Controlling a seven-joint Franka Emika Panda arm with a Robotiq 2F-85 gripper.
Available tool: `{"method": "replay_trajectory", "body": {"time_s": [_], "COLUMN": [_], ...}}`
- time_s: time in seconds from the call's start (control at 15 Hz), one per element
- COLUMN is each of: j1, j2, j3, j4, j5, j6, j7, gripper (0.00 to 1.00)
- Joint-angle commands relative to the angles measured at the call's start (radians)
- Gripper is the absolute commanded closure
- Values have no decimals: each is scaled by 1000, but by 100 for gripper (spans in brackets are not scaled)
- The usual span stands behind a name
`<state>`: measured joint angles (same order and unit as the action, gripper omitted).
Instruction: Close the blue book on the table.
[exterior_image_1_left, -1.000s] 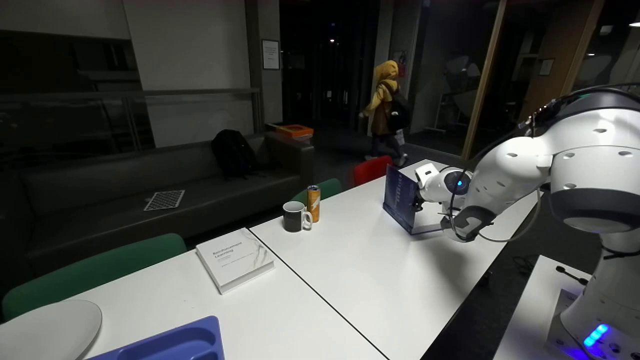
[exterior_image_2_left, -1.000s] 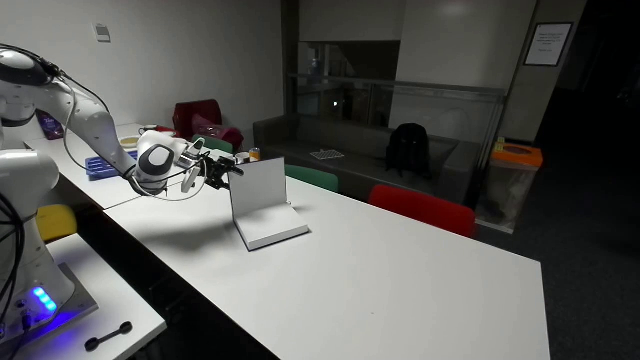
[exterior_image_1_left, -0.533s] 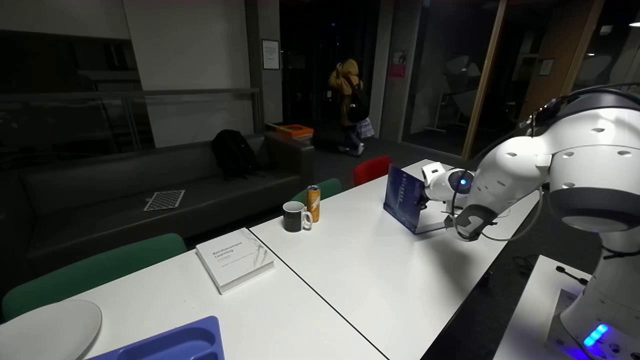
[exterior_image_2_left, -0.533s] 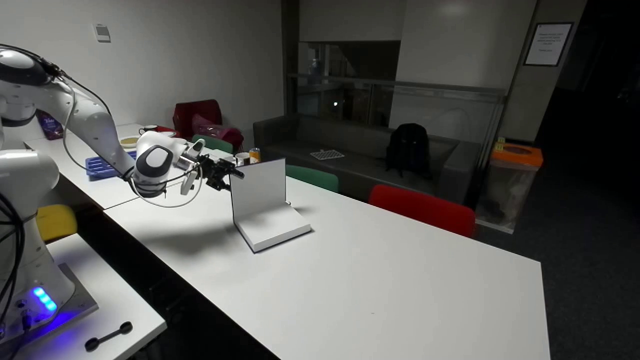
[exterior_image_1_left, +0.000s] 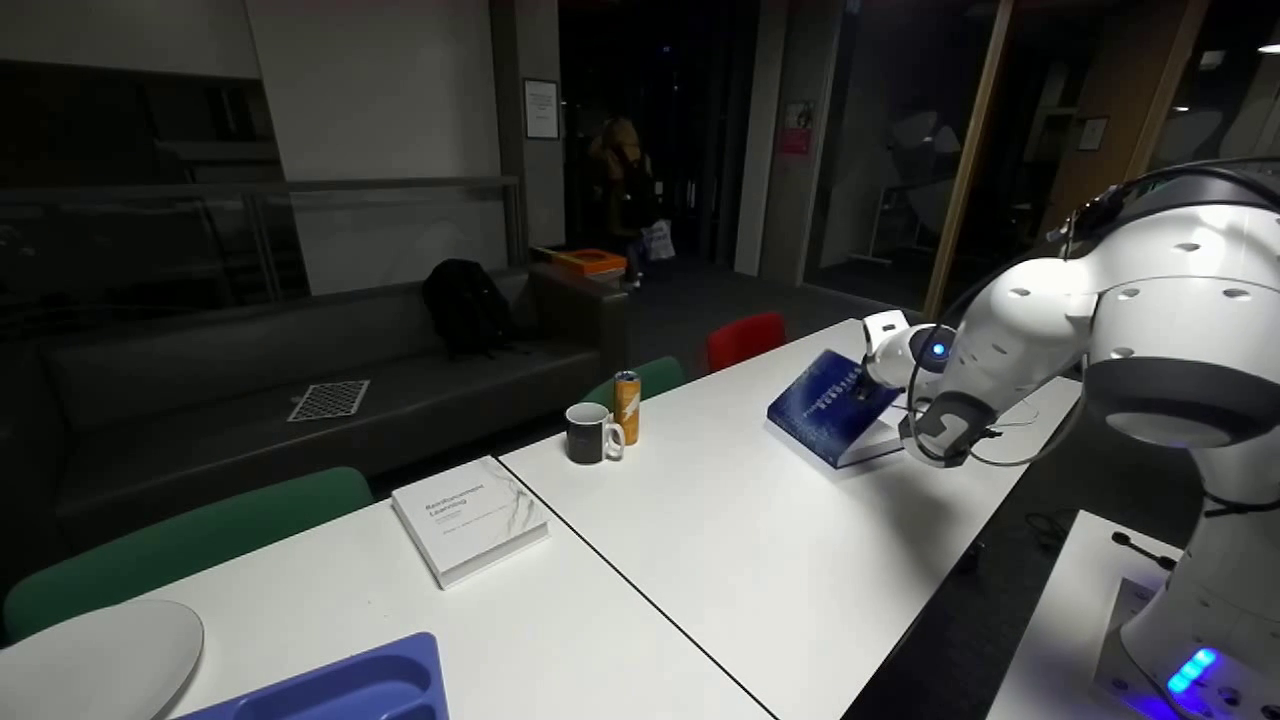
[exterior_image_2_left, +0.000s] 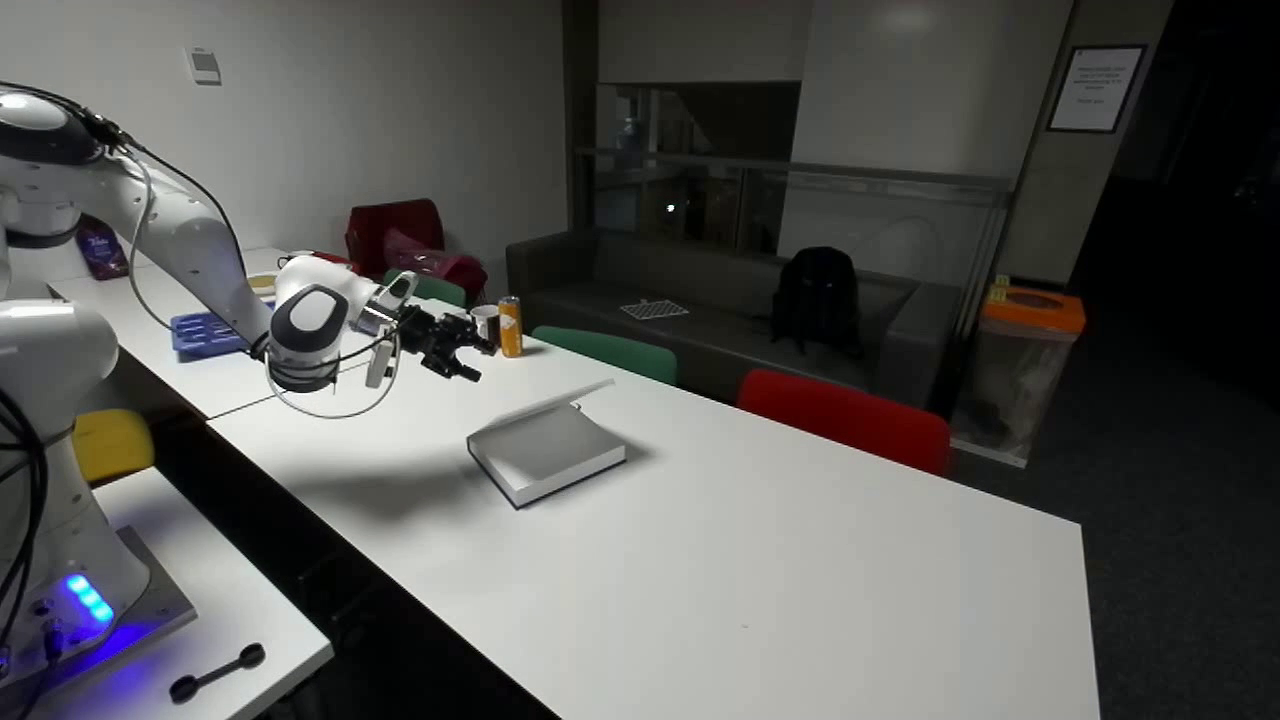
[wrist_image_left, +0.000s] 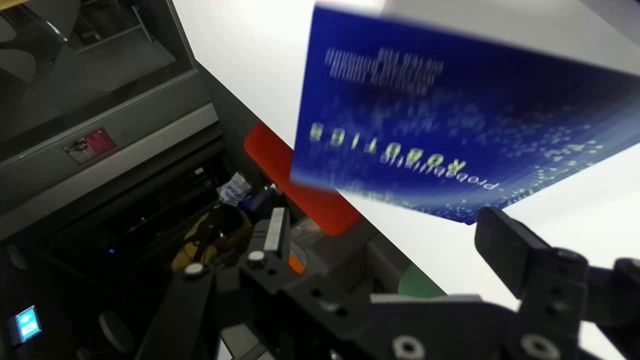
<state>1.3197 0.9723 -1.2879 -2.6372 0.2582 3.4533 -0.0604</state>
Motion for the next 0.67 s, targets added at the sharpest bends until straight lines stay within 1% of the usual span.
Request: {"method": "replay_trajectory", "body": {"time_s": [0.0,0.13,0.33,0.4,0.47,0.6], "j1": [-12,-24,-24,-25,-30,-56], "j2": [-64,-149,-294,-338,-382,-471], "j3": [-30,-28,-33,-42,-45,-46], "j4": [-13,-4,-1,-4,-8,-15], "j5": [-16,-45,-91,-138,-161,-223], "j6": [0,0,0,0,0,0], "j7": [-9,-23,-49,-41,-50,-57], "gripper": [0,0,0,0,0,0]}}
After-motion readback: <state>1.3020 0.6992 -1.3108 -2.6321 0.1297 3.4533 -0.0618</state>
